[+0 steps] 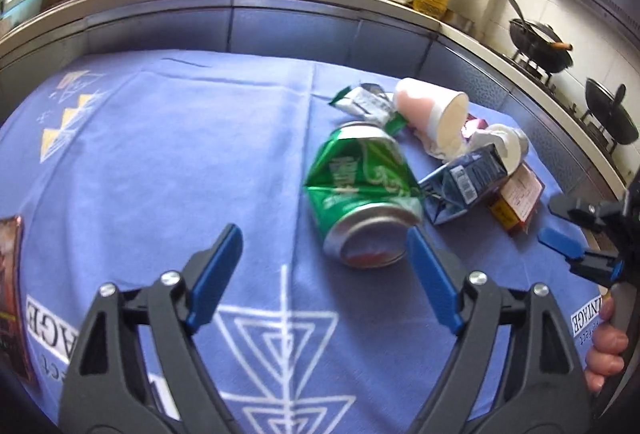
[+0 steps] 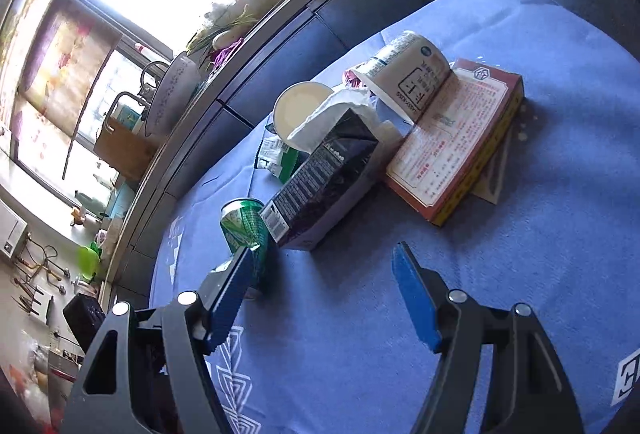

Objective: Collect trash
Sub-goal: 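Grasp the green crushed can with the left tool while the right tool approaches the dark carton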

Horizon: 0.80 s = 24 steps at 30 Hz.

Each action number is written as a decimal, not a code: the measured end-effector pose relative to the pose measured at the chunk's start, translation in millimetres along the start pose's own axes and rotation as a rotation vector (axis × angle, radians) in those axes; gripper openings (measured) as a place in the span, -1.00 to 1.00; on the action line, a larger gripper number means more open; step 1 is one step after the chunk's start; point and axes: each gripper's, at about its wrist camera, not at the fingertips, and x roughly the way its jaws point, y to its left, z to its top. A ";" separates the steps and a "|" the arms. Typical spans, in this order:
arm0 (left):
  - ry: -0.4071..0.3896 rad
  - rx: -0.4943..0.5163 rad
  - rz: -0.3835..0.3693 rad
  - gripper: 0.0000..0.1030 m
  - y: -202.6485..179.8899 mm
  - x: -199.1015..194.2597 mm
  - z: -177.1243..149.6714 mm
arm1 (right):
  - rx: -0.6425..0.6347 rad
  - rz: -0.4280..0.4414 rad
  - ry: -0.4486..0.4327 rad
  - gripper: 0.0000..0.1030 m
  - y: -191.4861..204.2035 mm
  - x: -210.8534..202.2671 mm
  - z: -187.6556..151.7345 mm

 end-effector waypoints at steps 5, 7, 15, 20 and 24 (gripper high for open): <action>0.083 -0.182 -0.166 0.65 20.1 19.6 19.3 | 0.092 0.038 0.038 0.37 -0.9 23.7 15.1; 0.131 -0.311 -0.251 0.65 39.5 32.8 23.5 | 0.114 0.053 0.063 0.37 -1.0 31.1 18.2; 0.255 -0.502 -0.421 0.37 71.4 66.7 19.6 | 0.107 0.143 0.204 0.37 11.8 67.8 0.3; 0.292 -0.509 -0.503 0.27 62.5 76.0 24.2 | 0.115 0.195 0.242 0.37 19.5 87.1 -2.7; 0.324 -0.518 -0.554 0.01 50.8 86.5 24.6 | 0.183 0.242 0.268 0.33 12.7 98.7 -2.4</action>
